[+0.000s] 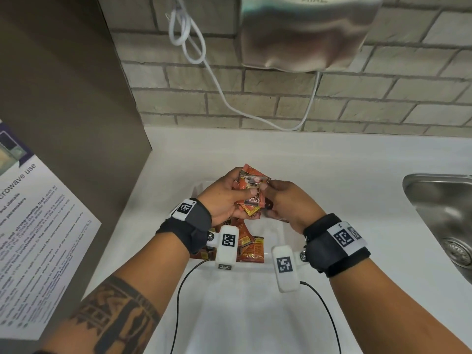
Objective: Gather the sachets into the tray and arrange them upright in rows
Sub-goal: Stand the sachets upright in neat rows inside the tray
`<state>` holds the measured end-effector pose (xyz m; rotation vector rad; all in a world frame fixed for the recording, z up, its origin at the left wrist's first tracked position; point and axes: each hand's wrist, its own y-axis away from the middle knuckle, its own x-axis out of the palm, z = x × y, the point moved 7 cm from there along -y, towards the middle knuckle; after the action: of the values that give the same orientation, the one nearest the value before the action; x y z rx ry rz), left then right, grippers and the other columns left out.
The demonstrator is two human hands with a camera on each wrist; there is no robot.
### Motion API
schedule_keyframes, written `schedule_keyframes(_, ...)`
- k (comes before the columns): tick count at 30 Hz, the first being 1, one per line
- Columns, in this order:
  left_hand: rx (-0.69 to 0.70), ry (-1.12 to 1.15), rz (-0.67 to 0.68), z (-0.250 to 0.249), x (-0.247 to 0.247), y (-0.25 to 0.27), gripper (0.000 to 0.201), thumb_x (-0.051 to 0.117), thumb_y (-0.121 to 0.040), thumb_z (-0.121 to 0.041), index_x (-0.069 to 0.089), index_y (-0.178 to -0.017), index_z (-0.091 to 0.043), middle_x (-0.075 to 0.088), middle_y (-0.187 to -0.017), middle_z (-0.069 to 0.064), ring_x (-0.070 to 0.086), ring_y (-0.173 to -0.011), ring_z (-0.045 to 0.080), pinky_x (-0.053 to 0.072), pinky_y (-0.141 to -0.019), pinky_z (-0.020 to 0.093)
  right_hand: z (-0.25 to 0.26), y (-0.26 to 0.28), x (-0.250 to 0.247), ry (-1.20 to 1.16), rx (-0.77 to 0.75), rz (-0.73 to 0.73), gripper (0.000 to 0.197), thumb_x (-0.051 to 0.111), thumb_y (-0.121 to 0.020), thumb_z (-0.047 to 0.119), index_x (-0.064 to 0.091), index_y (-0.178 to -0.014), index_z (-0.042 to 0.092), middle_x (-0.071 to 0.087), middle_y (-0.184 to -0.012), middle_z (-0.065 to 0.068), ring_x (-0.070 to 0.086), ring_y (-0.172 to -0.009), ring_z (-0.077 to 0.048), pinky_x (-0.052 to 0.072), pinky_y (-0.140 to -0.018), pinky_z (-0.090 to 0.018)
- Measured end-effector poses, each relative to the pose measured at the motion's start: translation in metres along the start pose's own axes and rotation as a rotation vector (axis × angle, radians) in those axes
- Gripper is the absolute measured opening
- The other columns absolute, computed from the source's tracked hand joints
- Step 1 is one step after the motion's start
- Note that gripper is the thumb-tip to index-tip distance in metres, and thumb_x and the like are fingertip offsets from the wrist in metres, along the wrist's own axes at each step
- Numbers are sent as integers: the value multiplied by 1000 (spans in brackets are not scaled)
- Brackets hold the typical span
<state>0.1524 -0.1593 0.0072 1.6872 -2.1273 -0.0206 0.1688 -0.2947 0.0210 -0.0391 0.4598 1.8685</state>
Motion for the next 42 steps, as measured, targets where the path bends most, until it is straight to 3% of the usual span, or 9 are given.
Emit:
schedule_keyframes(4,8,-136,-32,0,-5,3,37,71,-90,-2,62,-124,-14,71,-112,13,71,-99,29,60,-81,52,25,8,-10,135,-144,-71,33,73,-91,30,63,-119,15,72,-96,-6,73,-76,-26,60,-68,-45)
schedule_keyframes(9,45,-128,-101,-2,-13,6,64,93,-66,-28,66,-120,-7,71,-116,22,67,-110,44,52,-94,63,31,9,-13,69,-164,-38,25,78,-86,15,67,-108,10,74,-87,-12,69,-64,-12,56,-58,-25)
schedule_keyframes(13,58,-23,-101,-6,-16,8,53,79,-79,-30,64,-123,-7,71,-112,19,72,-92,32,61,-62,40,30,7,-13,5,-131,-66,19,74,-89,12,63,-104,5,72,-79,-11,66,-59,-13,52,-55,-24)
schedule_keyframes(18,94,16,-133,-12,-24,7,38,76,-74,-19,68,-111,-14,71,-109,13,72,-94,30,62,-60,38,24,7,-14,-48,-76,-89,16,70,-92,14,56,-96,8,72,-90,-18,74,-70,-20,51,-53,-27)
schedule_keyframes(24,142,-95,-212,-13,-32,2,20,87,-61,-20,68,-68,-21,71,-92,16,68,-81,29,60,-71,39,34,9,-14,292,-272,-89,56,81,-79,13,52,-125,27,60,-102,-2,68,-81,-21,60,-66,-34)
schedule_keyframes(27,144,-171,-209,-13,-30,-1,28,92,-56,-24,66,-66,-20,70,-89,17,66,-85,30,57,-83,44,45,12,-9,514,-432,-112,65,85,-74,14,54,-129,31,55,-104,1,58,-80,-13,48,-65,-16)
schedule_keyframes(35,173,-305,-246,-13,-39,-9,48,92,-48,-57,73,-74,-21,71,-90,11,65,-89,28,52,-95,54,45,11,-18,495,-366,-188,36,77,-83,12,55,-111,21,61,-84,6,60,-64,-8,44,-48,-10)
schedule_keyframes(39,167,-281,-281,-15,-50,-7,31,95,-58,-42,73,-69,-23,69,-86,9,63,-85,27,54,-89,47,38,6,-32,533,-275,-261,15,72,-86,21,59,-94,19,62,-79,9,59,-70,-6,39,-54,-9)
schedule_keyframes(42,140,-258,-276,-17,-53,-4,22,93,-62,-30,74,-69,-21,70,-92,15,65,-88,30,53,-95,55,30,4,-39,340,-134,-241,9,63,-91,14,56,-91,19,69,-81,3,70,-66,-15,58,-60,-27)
